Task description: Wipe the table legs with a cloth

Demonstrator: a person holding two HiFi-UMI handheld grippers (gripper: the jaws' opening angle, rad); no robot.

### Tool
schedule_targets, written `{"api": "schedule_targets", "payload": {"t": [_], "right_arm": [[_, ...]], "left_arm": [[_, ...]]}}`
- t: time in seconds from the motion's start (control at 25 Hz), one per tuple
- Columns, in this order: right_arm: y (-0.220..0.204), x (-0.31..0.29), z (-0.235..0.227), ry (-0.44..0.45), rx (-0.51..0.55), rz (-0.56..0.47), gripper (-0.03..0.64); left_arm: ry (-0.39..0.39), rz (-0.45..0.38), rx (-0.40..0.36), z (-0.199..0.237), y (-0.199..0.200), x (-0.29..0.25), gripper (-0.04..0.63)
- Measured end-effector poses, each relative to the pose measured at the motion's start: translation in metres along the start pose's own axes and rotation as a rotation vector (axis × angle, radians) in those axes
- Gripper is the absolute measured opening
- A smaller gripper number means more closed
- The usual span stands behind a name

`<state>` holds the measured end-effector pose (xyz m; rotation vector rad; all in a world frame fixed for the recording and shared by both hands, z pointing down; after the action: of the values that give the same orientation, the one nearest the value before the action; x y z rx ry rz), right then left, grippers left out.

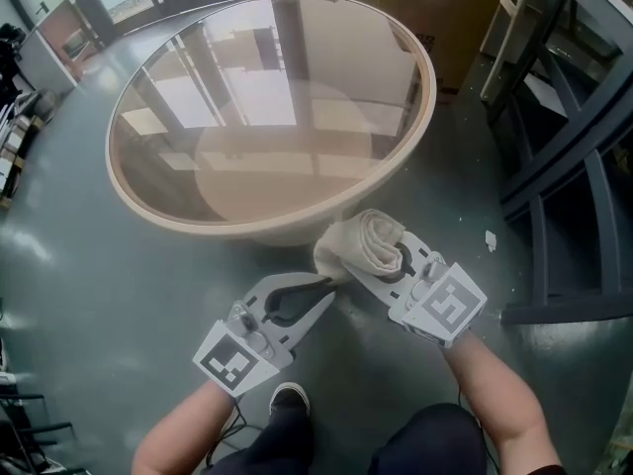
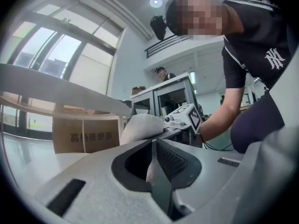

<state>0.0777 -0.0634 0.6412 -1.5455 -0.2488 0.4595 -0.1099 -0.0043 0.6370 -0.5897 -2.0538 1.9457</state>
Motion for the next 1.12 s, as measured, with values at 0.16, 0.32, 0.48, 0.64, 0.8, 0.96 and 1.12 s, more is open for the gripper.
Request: {"api": "schedule_targets", "payload": {"t": [0.16,0.32,0.48,0.64,0.8,0.96,1.12], "right_arm": [[-0.007,-0.005,-0.002,-0.021,0.003,-0.002,0.092],[-0.013,-0.012,-0.004,-0.042,-0.017,0.05,0.092],[-0.031,-0.016,-0.007,-0.032,-0.052,0.073,0.092],[-0.05,-0.019,-0.008,-0.036,-0.079,0.111,0.092],[-0.08,-0.023,-0.01,-0.032,-0.101,0.144,0.092],[-0.104,-0.028,-0.014,-0.024,-0.114,0.158,0.092],[-0.124,-0.032,-0.015,-0.009,-0.116,0.166,0.094]], "left_arm": [[0.087,0.005,0.032,0.002,-0.007,-0.003,0.029],[0.142,0.005,0.084,0.007,-0.017,-0.001,0.029],[0.164,0.016,0.121,0.009,-0.03,0.0,0.029],[0.155,0.034,0.127,0.012,-0.039,0.004,0.029],[0.143,0.059,0.135,0.016,-0.051,0.005,0.029],[0.143,0.082,0.157,0.02,-0.066,0.004,0.029],[0.137,0.086,0.161,0.023,-0.08,0.0,0.029]]}}
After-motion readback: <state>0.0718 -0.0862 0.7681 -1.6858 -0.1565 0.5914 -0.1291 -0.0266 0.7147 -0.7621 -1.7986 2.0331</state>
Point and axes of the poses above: the fingertips, and each gripper's own axes: x backward along the fingers, z to its left, y out of its top, the point moved 10 cm from there along x, backward along the fingers, and after that the axes turned 1 degree about x, right-handed, at the moved point
